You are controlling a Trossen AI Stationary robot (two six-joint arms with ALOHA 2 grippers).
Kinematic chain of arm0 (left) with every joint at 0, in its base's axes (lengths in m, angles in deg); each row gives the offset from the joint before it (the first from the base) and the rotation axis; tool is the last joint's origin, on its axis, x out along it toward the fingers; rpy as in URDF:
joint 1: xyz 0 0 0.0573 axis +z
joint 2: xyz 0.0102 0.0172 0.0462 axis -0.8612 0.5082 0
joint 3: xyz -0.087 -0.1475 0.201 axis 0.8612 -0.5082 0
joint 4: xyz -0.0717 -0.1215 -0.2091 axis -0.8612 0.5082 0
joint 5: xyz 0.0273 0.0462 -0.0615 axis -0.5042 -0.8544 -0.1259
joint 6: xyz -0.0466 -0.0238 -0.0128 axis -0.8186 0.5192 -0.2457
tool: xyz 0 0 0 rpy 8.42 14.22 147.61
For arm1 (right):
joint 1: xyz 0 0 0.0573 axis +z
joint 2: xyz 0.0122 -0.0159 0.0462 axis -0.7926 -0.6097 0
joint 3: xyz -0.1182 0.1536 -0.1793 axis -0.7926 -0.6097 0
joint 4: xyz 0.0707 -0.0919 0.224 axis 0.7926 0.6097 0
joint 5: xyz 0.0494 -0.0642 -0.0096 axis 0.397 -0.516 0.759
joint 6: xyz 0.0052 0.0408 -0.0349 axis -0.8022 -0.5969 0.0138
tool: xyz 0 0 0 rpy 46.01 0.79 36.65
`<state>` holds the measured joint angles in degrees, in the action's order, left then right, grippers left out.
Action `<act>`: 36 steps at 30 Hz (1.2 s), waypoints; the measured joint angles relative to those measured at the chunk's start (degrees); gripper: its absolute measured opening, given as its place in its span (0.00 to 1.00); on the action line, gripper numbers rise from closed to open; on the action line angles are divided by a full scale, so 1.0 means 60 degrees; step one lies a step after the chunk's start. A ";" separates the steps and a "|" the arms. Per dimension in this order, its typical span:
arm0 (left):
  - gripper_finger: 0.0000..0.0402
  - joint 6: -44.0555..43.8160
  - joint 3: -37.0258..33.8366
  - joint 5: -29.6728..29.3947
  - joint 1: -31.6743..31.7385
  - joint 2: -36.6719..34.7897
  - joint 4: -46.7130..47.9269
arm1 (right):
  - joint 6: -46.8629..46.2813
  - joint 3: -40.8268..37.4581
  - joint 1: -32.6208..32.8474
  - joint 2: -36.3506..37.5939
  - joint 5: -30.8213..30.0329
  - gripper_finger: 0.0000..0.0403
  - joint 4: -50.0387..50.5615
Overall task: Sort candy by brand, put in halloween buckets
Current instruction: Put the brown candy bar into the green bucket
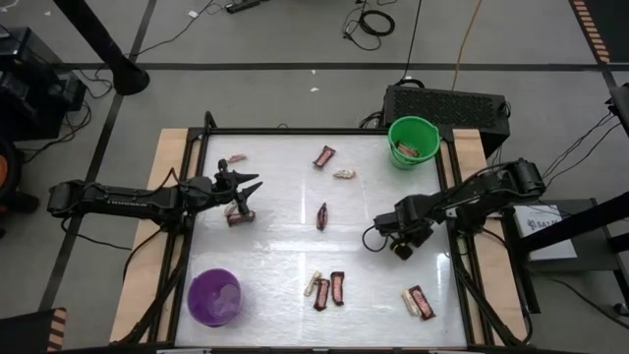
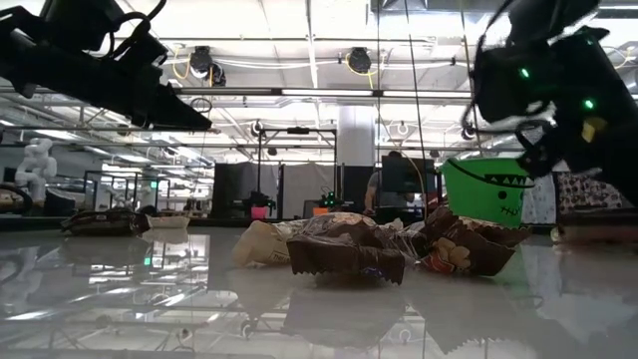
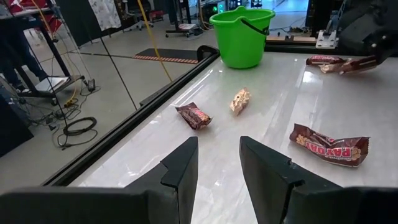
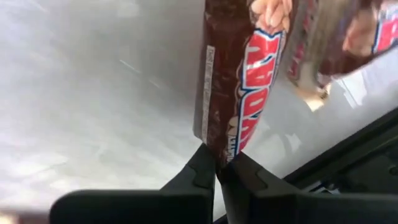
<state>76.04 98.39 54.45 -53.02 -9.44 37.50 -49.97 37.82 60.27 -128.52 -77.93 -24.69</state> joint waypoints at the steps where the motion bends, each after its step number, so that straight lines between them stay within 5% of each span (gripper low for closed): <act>1: 0.32 0.0000 0.0000 0.0000 0.0004 0.0001 0.0000 | 0.0042 0.0197 0.0000 0.0000 -0.0010 0.02 0.0016; 8: 0.32 0.0000 0.0000 0.0000 0.0000 0.0001 -0.0002 | 0.0737 0.2127 0.0007 0.0000 -0.0492 0.01 0.0116; 17: 0.32 0.0000 0.0000 0.0000 0.0000 -0.0001 -0.0022 | 0.2108 0.5339 -0.0617 0.0000 -0.4321 0.00 0.2269; 25: 0.32 0.0000 0.0000 0.0000 0.0003 0.0001 -0.0022 | 0.3375 0.6334 -0.2905 0.0004 -0.7153 0.00 0.2845; 36: 0.32 0.0076 0.0000 0.0000 0.0001 -0.0002 -0.0007 | 0.4459 0.6332 -0.6758 -0.0029 -0.7181 0.01 0.2397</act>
<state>76.50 98.39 54.45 -53.01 -9.45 37.46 -23.21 75.81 19.72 -128.70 -121.02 -10.31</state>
